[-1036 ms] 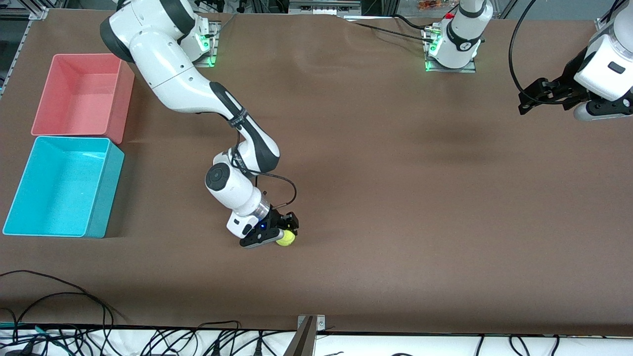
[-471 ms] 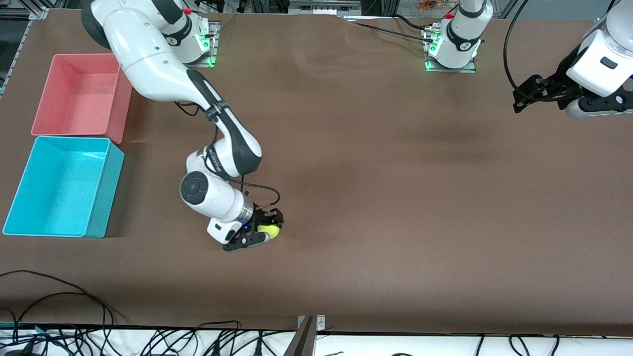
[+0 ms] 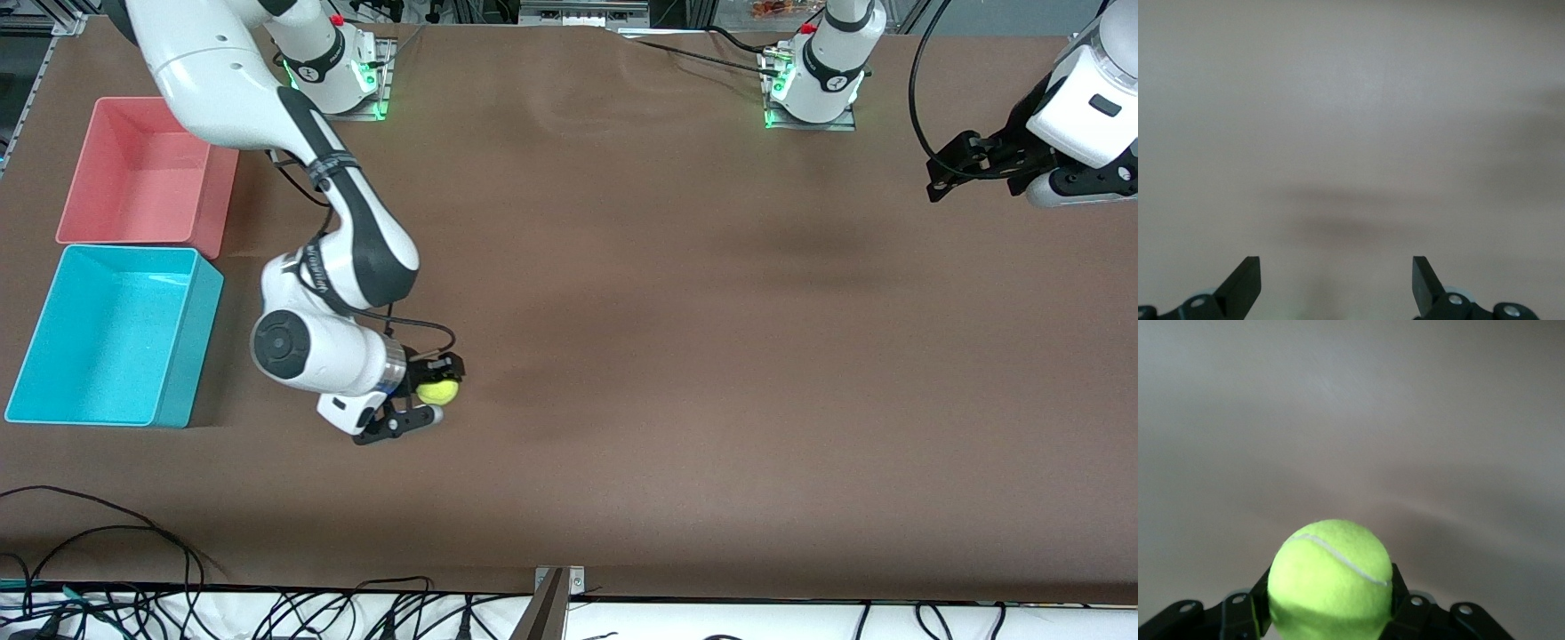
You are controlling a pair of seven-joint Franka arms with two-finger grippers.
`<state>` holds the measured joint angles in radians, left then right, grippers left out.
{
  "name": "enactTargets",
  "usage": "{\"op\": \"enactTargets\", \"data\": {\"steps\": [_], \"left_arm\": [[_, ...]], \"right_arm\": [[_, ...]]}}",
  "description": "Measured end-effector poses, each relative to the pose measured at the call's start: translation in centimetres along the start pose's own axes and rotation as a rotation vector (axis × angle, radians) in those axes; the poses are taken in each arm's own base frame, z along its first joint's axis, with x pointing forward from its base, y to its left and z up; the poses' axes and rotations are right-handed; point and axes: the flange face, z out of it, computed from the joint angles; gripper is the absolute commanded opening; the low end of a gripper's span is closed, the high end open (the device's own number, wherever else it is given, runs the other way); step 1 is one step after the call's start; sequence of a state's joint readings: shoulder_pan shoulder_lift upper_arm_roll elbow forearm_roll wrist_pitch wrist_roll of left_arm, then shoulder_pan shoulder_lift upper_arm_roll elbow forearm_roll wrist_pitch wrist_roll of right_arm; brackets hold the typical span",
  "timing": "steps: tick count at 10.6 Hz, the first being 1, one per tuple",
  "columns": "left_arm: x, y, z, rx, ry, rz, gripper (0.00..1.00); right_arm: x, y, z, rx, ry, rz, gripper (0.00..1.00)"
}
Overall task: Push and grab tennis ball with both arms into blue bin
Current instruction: 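Carry the tennis ball with the right gripper over the blue bin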
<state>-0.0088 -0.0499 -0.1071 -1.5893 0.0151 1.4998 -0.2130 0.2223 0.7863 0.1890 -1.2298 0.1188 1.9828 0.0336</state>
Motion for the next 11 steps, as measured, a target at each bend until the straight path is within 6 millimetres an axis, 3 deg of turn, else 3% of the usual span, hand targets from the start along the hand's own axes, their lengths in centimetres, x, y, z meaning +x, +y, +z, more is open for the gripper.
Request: {"op": "enactTargets", "data": {"steps": [4, 6, 11], "left_arm": [[0.2, 0.7, 0.6, 0.002, -0.011, 0.012, 1.0], [0.3, 0.8, 0.6, 0.002, -0.012, 0.014, 1.0], [0.3, 1.0, 0.7, 0.002, -0.013, 0.017, 1.0]], "right_arm": [[-3.4, 6.7, -5.3, -0.037, -0.072, -0.008, 0.01], [-6.0, 10.6, -6.7, -0.075, -0.098, -0.072, 0.01], [-14.5, 25.2, -8.3, -0.122, -0.155, -0.204, 0.01]]}}
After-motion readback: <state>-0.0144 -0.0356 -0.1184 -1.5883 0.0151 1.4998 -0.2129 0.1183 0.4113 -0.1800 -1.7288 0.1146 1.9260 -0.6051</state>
